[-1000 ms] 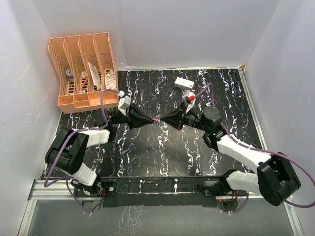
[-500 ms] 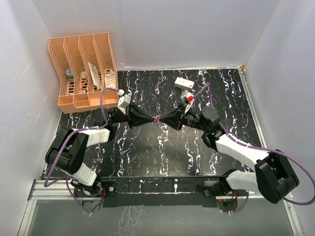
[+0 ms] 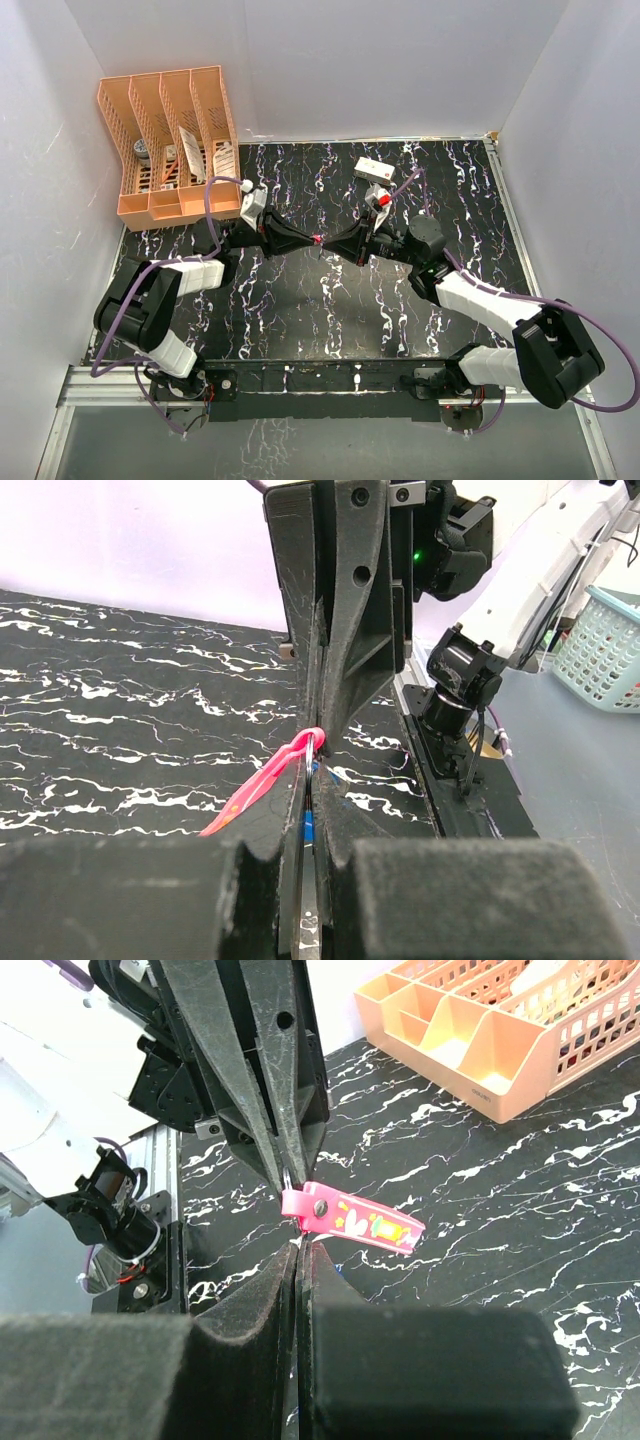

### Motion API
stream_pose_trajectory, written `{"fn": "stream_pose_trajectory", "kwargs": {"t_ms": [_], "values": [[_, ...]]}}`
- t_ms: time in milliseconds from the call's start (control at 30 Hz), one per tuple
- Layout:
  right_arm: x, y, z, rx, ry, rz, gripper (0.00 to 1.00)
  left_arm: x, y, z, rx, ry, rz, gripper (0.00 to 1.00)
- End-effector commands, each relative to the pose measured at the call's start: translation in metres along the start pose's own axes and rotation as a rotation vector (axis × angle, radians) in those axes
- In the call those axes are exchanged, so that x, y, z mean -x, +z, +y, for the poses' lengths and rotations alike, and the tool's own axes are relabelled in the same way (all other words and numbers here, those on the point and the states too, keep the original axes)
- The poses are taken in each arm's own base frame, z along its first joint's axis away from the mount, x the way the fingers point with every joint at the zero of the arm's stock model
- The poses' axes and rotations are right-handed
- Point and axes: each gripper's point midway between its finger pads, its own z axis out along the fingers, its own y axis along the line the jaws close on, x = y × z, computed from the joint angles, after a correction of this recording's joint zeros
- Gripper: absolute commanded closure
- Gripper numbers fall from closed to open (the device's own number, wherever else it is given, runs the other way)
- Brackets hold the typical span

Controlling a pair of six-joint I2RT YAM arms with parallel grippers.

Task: Put the keys on the keyring

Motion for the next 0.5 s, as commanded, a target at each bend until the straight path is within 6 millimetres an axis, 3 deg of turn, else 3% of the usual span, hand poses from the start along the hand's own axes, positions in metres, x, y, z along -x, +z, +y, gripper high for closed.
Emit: {"fn": "stream_pose_trajectory", "kwargs": {"t_ms": [0,467], "values": [[0.0175,0.0012,0.0082,0.046,-0.062,-0.06,1.0,0.0296,0.0052,-0.0074,-0.054,0.177,-0.067,1.0],[0.0172,0.0031,0.0179,0.119,-0.082,-0.059,1.0,0.0286,0.0061,-0.0079,-0.073,0.168,-0.052,1.0]]}}
